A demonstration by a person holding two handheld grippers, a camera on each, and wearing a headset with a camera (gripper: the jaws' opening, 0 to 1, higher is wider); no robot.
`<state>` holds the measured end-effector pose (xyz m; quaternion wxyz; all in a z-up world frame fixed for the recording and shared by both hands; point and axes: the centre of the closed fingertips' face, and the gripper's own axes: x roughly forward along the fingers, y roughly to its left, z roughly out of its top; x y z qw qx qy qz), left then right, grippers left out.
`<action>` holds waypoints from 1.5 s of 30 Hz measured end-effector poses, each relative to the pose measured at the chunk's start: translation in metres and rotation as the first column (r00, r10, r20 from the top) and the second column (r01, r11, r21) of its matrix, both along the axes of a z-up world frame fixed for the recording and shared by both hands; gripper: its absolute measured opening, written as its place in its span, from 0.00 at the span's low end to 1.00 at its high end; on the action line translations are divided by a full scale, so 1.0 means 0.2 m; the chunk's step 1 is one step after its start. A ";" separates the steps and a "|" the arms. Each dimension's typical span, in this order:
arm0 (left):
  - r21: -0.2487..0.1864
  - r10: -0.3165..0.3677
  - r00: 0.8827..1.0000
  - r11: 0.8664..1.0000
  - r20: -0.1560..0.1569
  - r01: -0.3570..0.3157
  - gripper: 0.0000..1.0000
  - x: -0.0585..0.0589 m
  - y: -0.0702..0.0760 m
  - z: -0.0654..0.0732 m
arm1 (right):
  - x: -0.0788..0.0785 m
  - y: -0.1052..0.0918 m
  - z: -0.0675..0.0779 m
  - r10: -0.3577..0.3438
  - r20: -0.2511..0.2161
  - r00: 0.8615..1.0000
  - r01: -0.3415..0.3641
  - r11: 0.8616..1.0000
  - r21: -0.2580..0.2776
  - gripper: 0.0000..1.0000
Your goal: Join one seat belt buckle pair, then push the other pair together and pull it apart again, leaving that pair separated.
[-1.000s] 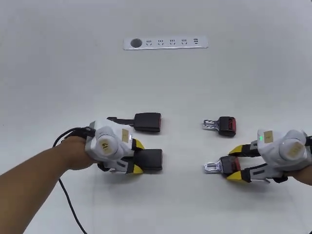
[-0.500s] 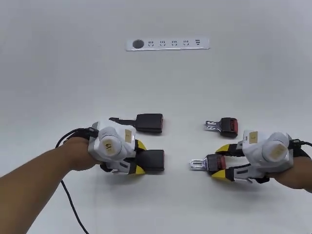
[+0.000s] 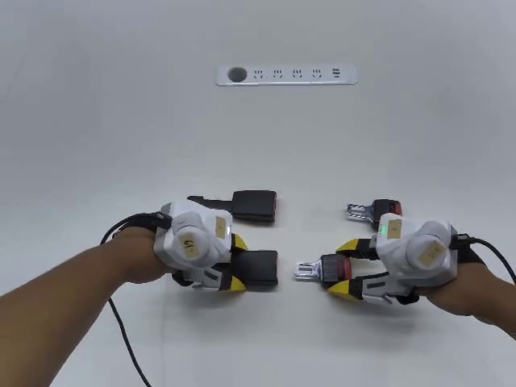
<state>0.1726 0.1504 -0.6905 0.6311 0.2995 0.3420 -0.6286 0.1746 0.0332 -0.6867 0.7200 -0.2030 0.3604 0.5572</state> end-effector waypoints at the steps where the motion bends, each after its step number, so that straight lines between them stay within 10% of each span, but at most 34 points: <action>1: 0.001 -0.002 1.000 1.000 0.001 0.002 0.33 0.00 0.00 0.00 | -0.01 0.02 0.00 0.002 0.000 1.000 -0.002 1.000 0.002 0.35; 45: 0.041 -0.028 1.000 0.999 0.001 0.028 0.32 0.00 -0.02 0.00 | 0.02 0.27 -0.02 -0.038 -0.007 0.999 0.038 0.998 0.048 0.34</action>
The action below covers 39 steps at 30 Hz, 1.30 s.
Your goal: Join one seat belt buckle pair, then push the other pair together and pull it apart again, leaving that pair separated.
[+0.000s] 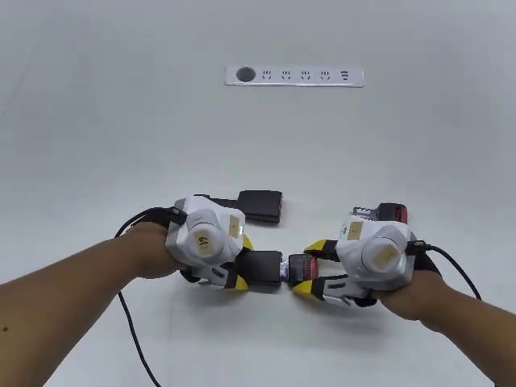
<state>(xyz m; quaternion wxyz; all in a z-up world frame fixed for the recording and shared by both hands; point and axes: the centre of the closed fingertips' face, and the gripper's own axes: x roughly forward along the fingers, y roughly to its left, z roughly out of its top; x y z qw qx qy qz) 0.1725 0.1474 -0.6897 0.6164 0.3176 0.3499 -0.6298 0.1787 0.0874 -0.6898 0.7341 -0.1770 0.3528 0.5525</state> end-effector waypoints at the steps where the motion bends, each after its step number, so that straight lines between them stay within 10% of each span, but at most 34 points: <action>1: 0.000 -0.018 1.000 1.000 0.005 0.018 0.32 0.01 0.00 0.00 | 0.00 0.01 0.01 0.009 0.004 1.000 -0.009 1.000 0.001 0.34; 18: 0.003 0.007 1.000 1.000 0.001 -0.007 0.33 -0.01 0.02 0.00 | -0.01 -0.02 0.02 0.027 0.016 1.000 -0.027 1.000 0.001 0.34; 36: -0.140 0.003 1.000 0.990 -0.021 -0.006 0.33 -0.01 0.02 0.01 | -0.02 -0.03 0.01 0.056 0.050 0.997 -0.060 0.996 0.073 0.33; 39: -0.154 -0.007 1.000 0.988 -0.004 0.006 0.32 -0.02 0.02 0.01 | -0.02 -0.01 0.02 0.095 0.122 0.988 -0.104 0.992 0.069 0.33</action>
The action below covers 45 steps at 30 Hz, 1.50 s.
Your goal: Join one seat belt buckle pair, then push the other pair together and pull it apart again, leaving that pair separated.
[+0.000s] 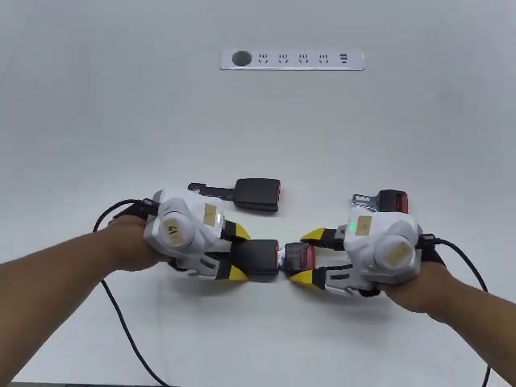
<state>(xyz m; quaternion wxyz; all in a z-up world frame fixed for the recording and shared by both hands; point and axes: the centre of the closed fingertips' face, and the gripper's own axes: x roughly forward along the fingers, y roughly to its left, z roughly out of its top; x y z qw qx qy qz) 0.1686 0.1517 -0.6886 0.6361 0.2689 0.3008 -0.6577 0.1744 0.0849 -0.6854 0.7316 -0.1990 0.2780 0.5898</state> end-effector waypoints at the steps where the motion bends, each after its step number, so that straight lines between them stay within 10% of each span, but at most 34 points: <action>1: -0.009 0.004 1.000 1.000 0.004 -0.004 0.32 0.00 0.00 0.00 | -0.01 -0.01 0.00 -0.016 -0.016 1.000 0.016 1.000 0.007 0.33; 24: -0.101 0.011 1.000 0.995 -0.008 -0.012 0.32 0.03 0.00 0.01 | 0.00 0.01 0.02 -0.016 -0.028 0.999 0.019 0.995 0.098 0.32; 45: -0.051 -0.002 1.000 0.999 0.007 0.003 0.33 0.03 -0.02 0.02 | 0.00 0.01 0.02 -0.028 -0.025 0.999 0.030 0.994 0.103 0.34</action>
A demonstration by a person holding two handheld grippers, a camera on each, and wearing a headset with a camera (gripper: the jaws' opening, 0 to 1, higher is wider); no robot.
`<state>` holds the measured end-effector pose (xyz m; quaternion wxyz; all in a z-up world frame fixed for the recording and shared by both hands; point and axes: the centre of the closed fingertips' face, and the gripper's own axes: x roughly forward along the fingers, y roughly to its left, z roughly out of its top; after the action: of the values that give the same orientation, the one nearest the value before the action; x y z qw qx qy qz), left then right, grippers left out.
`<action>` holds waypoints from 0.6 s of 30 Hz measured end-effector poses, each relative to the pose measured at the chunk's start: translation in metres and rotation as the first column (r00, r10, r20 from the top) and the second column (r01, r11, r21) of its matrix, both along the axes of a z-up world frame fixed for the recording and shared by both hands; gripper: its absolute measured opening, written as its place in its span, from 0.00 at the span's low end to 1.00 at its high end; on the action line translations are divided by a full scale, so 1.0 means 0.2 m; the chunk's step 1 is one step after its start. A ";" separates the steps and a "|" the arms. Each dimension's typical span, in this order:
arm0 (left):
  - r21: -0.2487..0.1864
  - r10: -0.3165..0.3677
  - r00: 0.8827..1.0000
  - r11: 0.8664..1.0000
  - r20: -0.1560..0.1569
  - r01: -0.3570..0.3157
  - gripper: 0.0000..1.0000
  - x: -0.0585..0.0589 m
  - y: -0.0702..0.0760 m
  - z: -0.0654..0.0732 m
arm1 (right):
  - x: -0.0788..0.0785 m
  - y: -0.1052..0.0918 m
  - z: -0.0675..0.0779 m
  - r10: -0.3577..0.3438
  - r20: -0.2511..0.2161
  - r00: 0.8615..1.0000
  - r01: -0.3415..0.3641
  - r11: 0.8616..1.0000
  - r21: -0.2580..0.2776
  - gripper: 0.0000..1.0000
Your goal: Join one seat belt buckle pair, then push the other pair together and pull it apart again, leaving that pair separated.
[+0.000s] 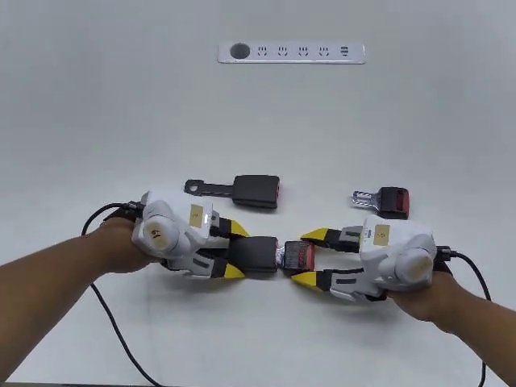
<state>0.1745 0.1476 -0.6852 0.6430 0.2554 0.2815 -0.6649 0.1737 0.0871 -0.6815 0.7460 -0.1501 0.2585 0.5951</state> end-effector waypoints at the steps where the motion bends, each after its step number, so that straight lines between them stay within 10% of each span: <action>1: 0.005 -0.003 1.000 1.000 0.001 0.003 0.33 0.00 0.00 0.00 | 0.00 0.00 0.00 0.001 0.000 1.000 -0.001 1.000 -0.005 0.34; 12: 0.075 0.022 1.000 0.997 0.001 -0.022 0.36 -0.01 0.01 -0.01 | 0.00 -0.01 0.00 0.013 0.050 0.999 -0.008 0.995 -0.097 0.38; 15: 0.018 0.074 0.996 0.997 -0.041 -0.074 0.49 -0.02 -0.01 0.05 | 0.02 0.01 0.06 -0.051 0.019 0.998 0.052 0.998 -0.026 0.57; 18: -0.021 0.100 0.995 0.995 -0.009 -0.101 0.61 0.01 -0.01 0.11 | 0.05 -0.02 0.12 -0.089 0.044 0.995 0.089 0.996 -0.006 0.67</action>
<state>0.1770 0.1454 -0.6622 0.6772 0.2315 0.2895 -0.6356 0.1842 0.0821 -0.6583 0.7765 -0.1544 0.2511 0.5569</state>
